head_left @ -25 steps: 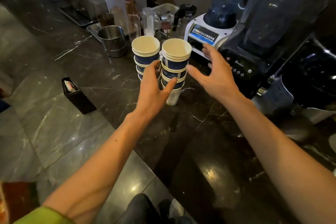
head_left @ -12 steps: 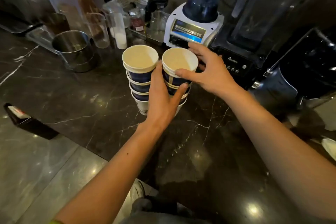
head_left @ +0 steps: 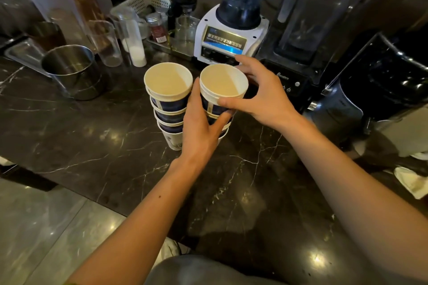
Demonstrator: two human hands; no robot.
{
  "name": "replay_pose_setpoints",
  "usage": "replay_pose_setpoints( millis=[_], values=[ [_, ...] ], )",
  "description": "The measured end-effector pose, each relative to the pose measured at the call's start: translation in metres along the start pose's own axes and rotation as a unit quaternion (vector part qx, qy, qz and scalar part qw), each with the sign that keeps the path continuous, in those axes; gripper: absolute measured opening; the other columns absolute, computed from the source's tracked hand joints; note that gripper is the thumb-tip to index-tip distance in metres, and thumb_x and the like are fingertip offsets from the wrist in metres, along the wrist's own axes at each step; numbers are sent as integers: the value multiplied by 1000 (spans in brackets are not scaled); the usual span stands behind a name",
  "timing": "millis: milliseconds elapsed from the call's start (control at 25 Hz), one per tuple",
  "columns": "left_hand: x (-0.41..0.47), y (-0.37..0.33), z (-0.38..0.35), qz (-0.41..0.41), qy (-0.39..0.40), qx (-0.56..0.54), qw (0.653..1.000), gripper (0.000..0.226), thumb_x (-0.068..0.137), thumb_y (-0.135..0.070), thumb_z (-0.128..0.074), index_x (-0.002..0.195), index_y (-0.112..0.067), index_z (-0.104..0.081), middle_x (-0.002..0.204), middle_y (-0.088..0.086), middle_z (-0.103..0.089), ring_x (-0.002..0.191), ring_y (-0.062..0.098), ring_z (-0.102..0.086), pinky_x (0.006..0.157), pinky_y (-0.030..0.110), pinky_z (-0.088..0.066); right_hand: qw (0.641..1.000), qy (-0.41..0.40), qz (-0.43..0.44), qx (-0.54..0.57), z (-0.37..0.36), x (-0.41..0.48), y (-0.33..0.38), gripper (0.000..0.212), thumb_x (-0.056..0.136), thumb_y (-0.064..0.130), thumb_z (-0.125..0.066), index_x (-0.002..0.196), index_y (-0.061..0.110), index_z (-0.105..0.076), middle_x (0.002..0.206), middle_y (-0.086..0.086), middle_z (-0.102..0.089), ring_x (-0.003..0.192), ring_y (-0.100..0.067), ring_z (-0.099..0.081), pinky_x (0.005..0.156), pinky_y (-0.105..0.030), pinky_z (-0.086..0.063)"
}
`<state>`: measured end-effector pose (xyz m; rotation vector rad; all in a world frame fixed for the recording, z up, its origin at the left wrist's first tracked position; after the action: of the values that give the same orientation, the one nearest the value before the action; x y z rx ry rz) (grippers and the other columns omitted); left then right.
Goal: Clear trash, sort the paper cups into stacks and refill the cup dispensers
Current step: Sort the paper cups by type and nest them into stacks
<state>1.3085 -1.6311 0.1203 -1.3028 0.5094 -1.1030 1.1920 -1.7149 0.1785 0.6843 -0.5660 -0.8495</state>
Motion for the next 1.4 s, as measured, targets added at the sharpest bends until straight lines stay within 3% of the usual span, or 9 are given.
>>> replay_pose_setpoints(
  millis=[120,240,360,480,640,800,1000,1280,1400],
  values=[
    [0,0,0,-8,13,8,1000,83,84,-32,-74,151,-16,-27,150,-9,-41,138,-3,-35,111,12,-29,995,-75,10,69,28,-6,13,86,69,41,-85,140,16,-44,132,4,-57,120,-4,-53,97,-15,-43],
    [3,2,-1,-3,5,29,1000,85,84,-33,-75,151,-16,-26,148,-9,-42,133,-9,-31,105,1,-23,977,-166,29,129,74,-21,23,80,75,38,-81,139,9,-43,128,-3,-60,117,-8,-59,95,-22,-49],
    [2,8,2,14,-1,44,999,90,83,-29,-76,153,-17,-21,153,-5,-38,138,-2,-30,110,7,-22,959,-242,29,146,112,-47,21,76,79,39,-77,139,10,-42,130,-5,-58,119,-11,-58,99,-36,-51],
    [-1,10,2,14,-3,48,999,92,82,-24,-76,154,-16,-20,155,-2,-36,143,8,-30,115,20,-24,954,-277,1,116,128,-72,-5,77,80,38,-76,140,8,-42,129,-2,-59,118,-9,-58,99,-32,-50],
    [-2,11,1,15,-5,55,998,90,83,-26,-75,154,-15,-21,155,-2,-37,143,8,-31,117,25,-26,970,-215,-107,33,93,-102,-73,81,77,35,-80,144,19,-40,139,4,-50,127,-10,-49,104,-39,-47],
    [-1,11,2,8,-3,55,998,87,84,-27,-75,153,-15,-23,154,-2,-38,143,10,-32,119,34,-28,974,-137,-173,-61,50,-130,-121,88,74,51,-76,146,23,-35,143,1,-41,133,-18,-39,108,-49,-40],
    [-1,11,4,2,-7,49,999,84,84,-28,-75,151,-17,-26,152,-3,-40,142,10,-35,118,36,-31,973,-52,-206,-92,19,-143,-145,93,77,43,-78,151,19,-26,148,-2,-32,136,-19,-29,105,-26,-24],
    [-1,11,2,-3,0,38,999,82,82,-28,-76,149,-18,-30,149,-5,-41,139,5,-36,115,25,-33,963,18,-257,-79,15,-153,-156,107,74,44,-81,154,19,-14,149,-3,-24,139,-21,-26,110,-31,-25],
    [-1,11,2,-15,5,39,999,88,77,-31,-80,148,-19,-30,150,-5,-40,138,3,-35,112,15,-30,970,35,-221,-92,21,-144,-132,115,71,51,-78,155,22,-6,155,5,-13,143,-19,-19,110,-29,-20]
  ],
)
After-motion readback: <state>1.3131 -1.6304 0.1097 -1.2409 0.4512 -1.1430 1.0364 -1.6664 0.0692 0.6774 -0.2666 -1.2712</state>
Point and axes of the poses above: each hand's wrist, its own x-axis towards the middle knuckle, its own z-axis out of the back of the hand, y = z × x, the point moved 8 cm from there along x, towards the middle knuckle
